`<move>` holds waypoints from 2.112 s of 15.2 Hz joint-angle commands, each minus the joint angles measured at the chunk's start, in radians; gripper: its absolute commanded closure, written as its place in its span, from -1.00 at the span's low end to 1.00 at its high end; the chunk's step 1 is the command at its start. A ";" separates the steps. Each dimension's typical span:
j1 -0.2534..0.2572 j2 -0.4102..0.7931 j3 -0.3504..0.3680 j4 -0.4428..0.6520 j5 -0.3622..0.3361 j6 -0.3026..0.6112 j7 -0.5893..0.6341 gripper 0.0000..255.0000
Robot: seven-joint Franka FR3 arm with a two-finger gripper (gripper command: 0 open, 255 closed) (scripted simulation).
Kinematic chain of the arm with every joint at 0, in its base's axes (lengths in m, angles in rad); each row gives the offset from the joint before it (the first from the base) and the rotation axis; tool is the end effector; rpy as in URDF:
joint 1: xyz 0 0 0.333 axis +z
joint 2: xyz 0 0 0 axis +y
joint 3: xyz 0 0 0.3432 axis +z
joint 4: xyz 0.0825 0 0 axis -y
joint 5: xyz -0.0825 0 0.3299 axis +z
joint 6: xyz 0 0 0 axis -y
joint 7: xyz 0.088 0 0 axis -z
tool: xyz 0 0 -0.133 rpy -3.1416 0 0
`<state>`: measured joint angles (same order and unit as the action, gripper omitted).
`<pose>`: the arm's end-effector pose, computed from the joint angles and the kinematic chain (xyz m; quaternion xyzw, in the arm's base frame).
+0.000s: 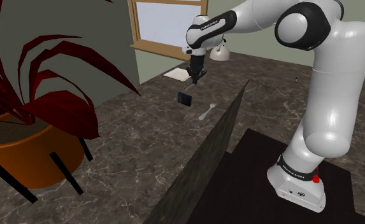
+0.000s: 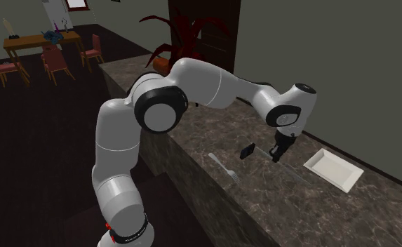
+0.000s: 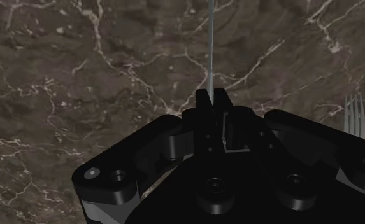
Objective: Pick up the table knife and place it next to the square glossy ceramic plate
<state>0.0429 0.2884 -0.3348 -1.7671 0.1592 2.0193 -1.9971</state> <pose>0.5725 -0.1410 0.4300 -0.6795 -0.7332 -0.0186 0.0183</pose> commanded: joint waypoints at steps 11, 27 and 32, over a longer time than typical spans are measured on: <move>-0.004 0.034 0.006 -0.049 0.018 0.081 -0.015 1.00; -0.003 -0.010 -0.004 0.022 -0.005 -0.031 -0.001 -1.00; -0.003 -0.010 -0.004 0.022 -0.005 -0.031 -0.001 -1.00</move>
